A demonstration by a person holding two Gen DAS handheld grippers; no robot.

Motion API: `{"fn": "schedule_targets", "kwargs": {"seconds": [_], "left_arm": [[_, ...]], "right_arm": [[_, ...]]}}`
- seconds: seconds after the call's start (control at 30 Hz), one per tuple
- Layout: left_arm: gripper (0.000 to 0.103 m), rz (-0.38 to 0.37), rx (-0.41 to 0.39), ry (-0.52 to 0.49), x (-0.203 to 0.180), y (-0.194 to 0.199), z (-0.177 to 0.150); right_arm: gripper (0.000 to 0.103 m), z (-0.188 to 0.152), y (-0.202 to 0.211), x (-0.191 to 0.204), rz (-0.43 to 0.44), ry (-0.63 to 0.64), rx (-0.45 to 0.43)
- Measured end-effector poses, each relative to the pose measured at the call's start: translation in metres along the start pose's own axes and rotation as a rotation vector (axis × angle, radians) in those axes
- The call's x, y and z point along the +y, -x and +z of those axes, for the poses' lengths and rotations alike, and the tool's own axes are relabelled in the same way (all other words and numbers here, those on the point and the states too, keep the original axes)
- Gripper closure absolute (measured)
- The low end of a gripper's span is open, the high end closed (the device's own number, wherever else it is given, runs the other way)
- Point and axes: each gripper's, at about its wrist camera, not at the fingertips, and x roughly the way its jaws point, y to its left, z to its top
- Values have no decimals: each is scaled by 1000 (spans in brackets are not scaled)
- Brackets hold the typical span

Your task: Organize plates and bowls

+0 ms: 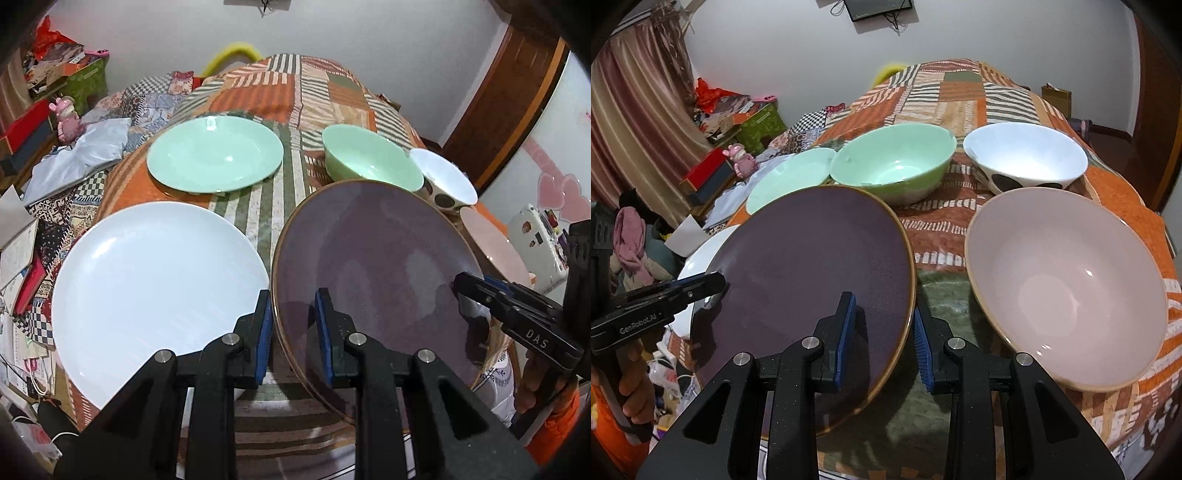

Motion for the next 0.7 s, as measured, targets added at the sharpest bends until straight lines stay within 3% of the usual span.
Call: {"fn": "schedule_targets", "kwargs": {"seconds": [0.57, 0.7], "left_arm": [[81, -5, 46, 15, 0, -30, 4], [81, -7, 57, 19, 1, -37, 5]], "right_arm": [[76, 0, -5, 4, -102, 26, -39], [76, -2, -14, -7, -87, -25, 2]]}}
